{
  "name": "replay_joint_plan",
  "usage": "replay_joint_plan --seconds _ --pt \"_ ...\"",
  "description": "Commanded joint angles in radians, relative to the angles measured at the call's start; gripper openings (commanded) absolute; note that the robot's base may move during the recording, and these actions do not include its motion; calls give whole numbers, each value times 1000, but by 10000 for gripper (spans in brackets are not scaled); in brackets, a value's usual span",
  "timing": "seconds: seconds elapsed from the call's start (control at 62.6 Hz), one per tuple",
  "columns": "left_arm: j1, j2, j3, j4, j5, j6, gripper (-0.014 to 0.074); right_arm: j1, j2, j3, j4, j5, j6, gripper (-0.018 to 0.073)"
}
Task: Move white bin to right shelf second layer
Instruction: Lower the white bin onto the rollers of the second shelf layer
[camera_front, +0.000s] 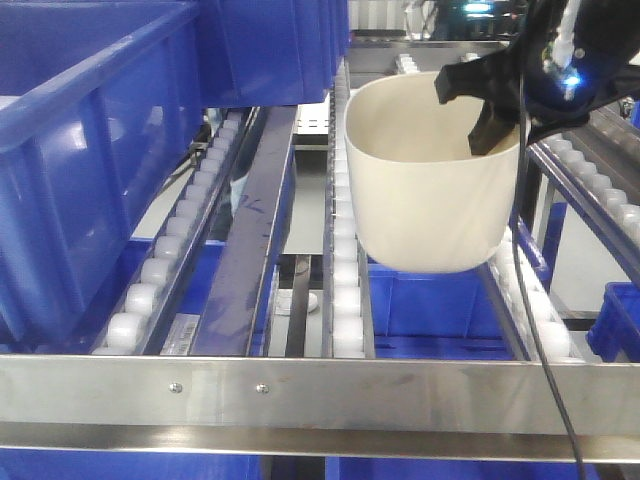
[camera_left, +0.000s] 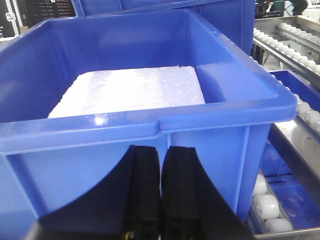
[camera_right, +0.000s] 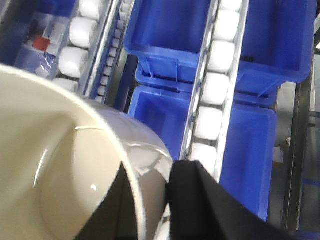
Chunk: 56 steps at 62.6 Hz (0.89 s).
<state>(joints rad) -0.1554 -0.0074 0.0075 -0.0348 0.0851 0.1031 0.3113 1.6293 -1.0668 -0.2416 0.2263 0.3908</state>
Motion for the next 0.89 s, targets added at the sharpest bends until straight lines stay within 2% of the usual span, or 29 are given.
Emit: replay_joint_plan --seconds 0.0,0.878 --pt "-1 -14 37 -1 -85 2 85 -5 -35 -37 -14 -87 2 53" --pt "-1 -14 37 -1 -85 2 85 -9 39 -36 -14 -73 2 53"
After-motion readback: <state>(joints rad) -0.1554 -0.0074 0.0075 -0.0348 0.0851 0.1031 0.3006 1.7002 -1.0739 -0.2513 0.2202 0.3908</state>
